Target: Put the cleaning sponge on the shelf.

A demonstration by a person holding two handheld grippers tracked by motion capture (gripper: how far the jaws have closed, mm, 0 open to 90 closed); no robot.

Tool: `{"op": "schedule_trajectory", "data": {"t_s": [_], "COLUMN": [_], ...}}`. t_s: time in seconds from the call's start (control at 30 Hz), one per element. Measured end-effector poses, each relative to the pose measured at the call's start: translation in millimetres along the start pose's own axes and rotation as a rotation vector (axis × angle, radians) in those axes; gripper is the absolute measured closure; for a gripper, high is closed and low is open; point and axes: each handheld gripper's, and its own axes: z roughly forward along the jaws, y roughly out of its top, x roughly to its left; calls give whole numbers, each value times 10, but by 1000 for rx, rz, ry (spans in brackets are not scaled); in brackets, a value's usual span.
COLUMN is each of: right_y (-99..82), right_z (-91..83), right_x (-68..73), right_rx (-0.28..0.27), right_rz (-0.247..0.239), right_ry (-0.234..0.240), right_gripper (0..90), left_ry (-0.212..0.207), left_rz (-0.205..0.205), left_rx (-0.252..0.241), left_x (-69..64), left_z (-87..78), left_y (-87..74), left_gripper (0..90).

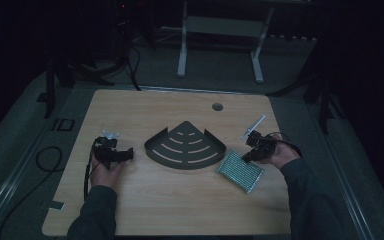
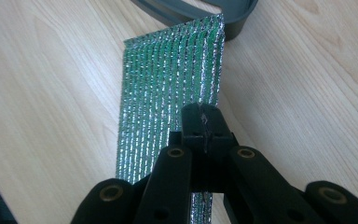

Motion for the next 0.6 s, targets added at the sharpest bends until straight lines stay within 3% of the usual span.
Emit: {"op": "schedule_trajectory", "data": {"t_s": [0.6], "right_y": [188], "right_z": [-226], "right_x": [-16], "right_rx": [-89], "right_rz": [0], "right_ry": [-27], "right_gripper": [899], "left_ry": [0], "left_rz": [0], "left_rx": [-2], "left_x": [1], "left_z": [1], "left_y": [0], "left_gripper": [31]}}
